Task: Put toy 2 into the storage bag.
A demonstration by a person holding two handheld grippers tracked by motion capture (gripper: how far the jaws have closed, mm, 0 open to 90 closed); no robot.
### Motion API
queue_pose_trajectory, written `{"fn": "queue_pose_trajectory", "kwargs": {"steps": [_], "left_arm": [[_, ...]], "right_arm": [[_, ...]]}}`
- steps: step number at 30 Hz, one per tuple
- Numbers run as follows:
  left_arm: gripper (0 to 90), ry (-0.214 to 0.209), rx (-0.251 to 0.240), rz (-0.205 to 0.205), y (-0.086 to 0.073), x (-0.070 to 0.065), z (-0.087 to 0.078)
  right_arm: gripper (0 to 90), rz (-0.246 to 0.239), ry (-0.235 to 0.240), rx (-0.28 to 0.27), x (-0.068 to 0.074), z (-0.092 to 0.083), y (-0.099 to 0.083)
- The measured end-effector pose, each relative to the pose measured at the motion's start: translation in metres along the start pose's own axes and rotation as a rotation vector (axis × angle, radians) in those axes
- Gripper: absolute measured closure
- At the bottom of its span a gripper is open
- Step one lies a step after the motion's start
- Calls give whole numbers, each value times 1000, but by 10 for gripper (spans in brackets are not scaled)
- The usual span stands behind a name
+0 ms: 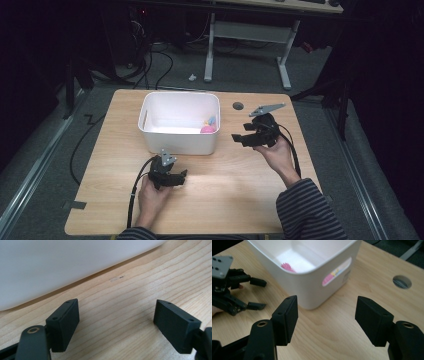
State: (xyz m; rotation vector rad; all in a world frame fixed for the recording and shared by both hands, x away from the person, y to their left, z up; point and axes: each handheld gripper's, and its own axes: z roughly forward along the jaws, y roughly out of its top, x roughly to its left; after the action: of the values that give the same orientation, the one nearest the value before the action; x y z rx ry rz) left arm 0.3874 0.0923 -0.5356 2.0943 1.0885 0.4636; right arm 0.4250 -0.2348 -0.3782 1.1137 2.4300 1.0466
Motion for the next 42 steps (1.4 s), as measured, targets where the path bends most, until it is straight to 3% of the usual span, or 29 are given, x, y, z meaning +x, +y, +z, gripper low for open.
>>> {"fn": "queue_pose_trajectory", "kwargs": {"steps": [8, 12, 16, 22, 24, 29, 36, 42], "left_arm": [[209, 1, 0, 0, 0, 0, 0], [209, 1, 0, 1, 0, 0, 0], [209, 1, 0, 0, 0, 0, 0], [209, 1, 0, 0, 0, 0, 0], [209, 0, 0, 0, 0, 0, 0], [209, 1, 0, 0, 0, 0, 0], [209, 1, 0, 0, 0, 0, 0], [209, 1, 0, 0, 0, 0, 0]], "right_arm": [[364, 70, -16, 22, -14, -6, -38], [365, 87, -22, 10, -16, -10, -50], [375, 69, -40, 29, -15, -11, -59], [380, 111, -61, 36, -20, -8, -79], [383, 110, -96, 47, -21, -4, -88], [383, 160, -113, 46, -27, 10, -116], [378, 229, -217, 54, -37, 29, -154], [366, 201, -287, 17, -39, 33, -173]]}}
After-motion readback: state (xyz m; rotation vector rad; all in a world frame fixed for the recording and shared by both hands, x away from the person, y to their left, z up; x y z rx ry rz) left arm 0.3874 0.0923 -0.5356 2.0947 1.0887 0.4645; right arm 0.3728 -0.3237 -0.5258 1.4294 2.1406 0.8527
